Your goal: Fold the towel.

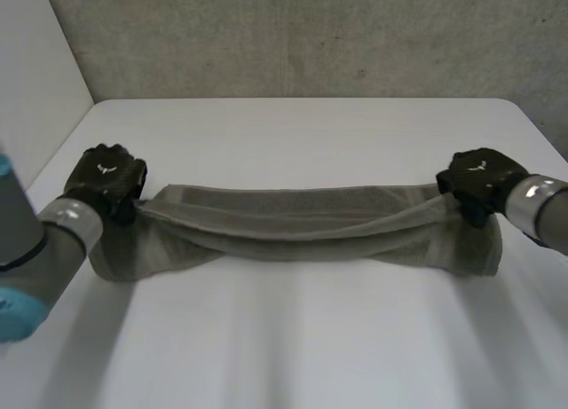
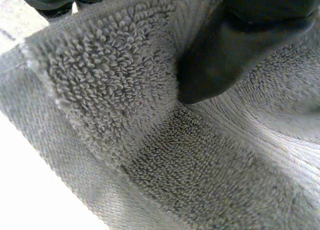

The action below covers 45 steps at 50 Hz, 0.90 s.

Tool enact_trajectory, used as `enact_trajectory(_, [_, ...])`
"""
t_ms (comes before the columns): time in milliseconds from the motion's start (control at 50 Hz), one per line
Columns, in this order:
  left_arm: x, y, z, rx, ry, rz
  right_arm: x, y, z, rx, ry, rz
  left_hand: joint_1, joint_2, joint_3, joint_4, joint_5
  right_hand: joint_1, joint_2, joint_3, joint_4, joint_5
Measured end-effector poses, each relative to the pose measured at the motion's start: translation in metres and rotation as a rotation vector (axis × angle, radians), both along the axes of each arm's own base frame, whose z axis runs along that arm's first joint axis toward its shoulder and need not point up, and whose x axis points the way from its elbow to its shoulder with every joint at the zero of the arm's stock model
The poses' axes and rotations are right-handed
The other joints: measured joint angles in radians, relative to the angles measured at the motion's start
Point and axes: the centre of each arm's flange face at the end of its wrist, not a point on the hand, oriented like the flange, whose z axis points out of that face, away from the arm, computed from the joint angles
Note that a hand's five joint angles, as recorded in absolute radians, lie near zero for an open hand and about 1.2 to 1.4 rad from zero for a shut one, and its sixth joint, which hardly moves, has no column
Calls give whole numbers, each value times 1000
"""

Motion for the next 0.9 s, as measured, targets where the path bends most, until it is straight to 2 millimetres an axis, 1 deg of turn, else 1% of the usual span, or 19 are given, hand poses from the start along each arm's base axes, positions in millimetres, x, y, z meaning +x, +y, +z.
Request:
enact_trajectory(60, [-10, -21, 5, -41, 6, -5, 13, -9, 10, -50, -22, 4, 1, 0, 0, 0, 0, 0, 0, 0, 0, 0])
enact_trajectory(160, [-28, -63, 31, -177, 36, -6, 28, -41, 48, -207, -146, -12, 2, 0, 0, 0, 0, 0, 1, 0, 0, 0])
enact_trajectory(200, [-37, -84, 56, -283, 64, -5, 34, -61, 79, -329, -222, -21, 2, 0, 0, 0, 0, 0, 1, 0, 0, 0])
enact_trajectory(220, [-40, -89, 65, -318, 74, -4, 35, -64, 85, -355, -238, -22, 2, 0, 0, 0, 0, 0, 1, 0, 0, 0])
enact_trajectory(240, [-45, -97, 85, -395, 98, -7, 39, -73, 108, -439, -290, -27, 2, 0, 0, 0, 0, 0, 1, 0, 0, 0])
enact_trajectory(260, [-47, -100, 94, -424, 108, -8, 40, -76, 119, -480, -314, -30, 2, 0, 0, 0, 0, 0, 1, 0, 0, 0])
enact_trajectory(300, [-52, -103, 126, -544, 152, -13, 40, -82, 153, -598, -383, -38, 2, 0, 0, 0, 0, 0, 1, 0, 0, 0])
enact_trajectory(360, [-55, -98, 166, -697, 214, -22, 38, -82, 185, -709, -448, -38, 3, 0, 0, 0, 0, 0, 1, 0, 0, 0])
enact_trajectory(420, [-52, -94, 183, -777, 246, -23, 37, -82, 186, -715, -461, -27, 3, 1, 0, 0, 4, 0, 1, 0, 0, 2])
enact_trajectory(480, [-48, -94, 175, -768, 244, -23, 37, -82, 171, -667, -450, -14, 3, 1, 0, 0, 9, 0, 1, 0, 0, 3])
enact_trajectory(520, [-46, -94, 158, -719, 227, -26, 36, -81, 154, -614, -434, -5, 3, 1, 0, 0, 9, 0, 1, 0, 0, 2])
enact_trajectory(560, [-43, -92, 128, -632, 200, -32, 34, -79, 130, -541, -408, 5, 3, 1, 0, 0, 9, 0, 1, 0, 0, 2])
enact_trajectory(580, [-43, -91, 120, -609, 193, -35, 33, -78, 124, -524, -401, 9, 3, 1, 0, 0, 9, 0, 1, 0, 0, 3])
enact_trajectory(620, [-41, -84, 86, -512, 165, -49, 29, -74, 97, -453, -374, 28, 3, 1, 0, 0, 9, 0, 1, 0, 0, 2])
enact_trajectory(640, [-41, -83, 79, -495, 161, -53, 29, -73, 92, -440, -369, 33, 3, 1, 0, 0, 9, 0, 1, 0, 0, 2])
enact_trajectory(700, [-38, -68, 37, -385, 133, -74, 26, -63, 54, -357, -334, 71, 3, 1, 0, 0, 9, 0, 1, 0, 0, 3])
enact_trajectory(780, [-31, -48, 1, -287, 108, -83, 22, -48, 14, -266, -293, 100, 3, 1, 0, 0, 9, 0, 1, 0, 0, 2])
enact_trajectory(840, [-25, -36, -10, -247, 94, -79, 17, -37, 2, -228, -275, 103, 3, 1, 0, 0, 9, 0, 1, 0, 0, 2])
enact_trajectory(900, [-16, -22, -8, -233, 79, -66, 8, -24, 9, -225, -268, 97, 3, 1, 0, 0, 9, 0, 1, 0, 0, 3])
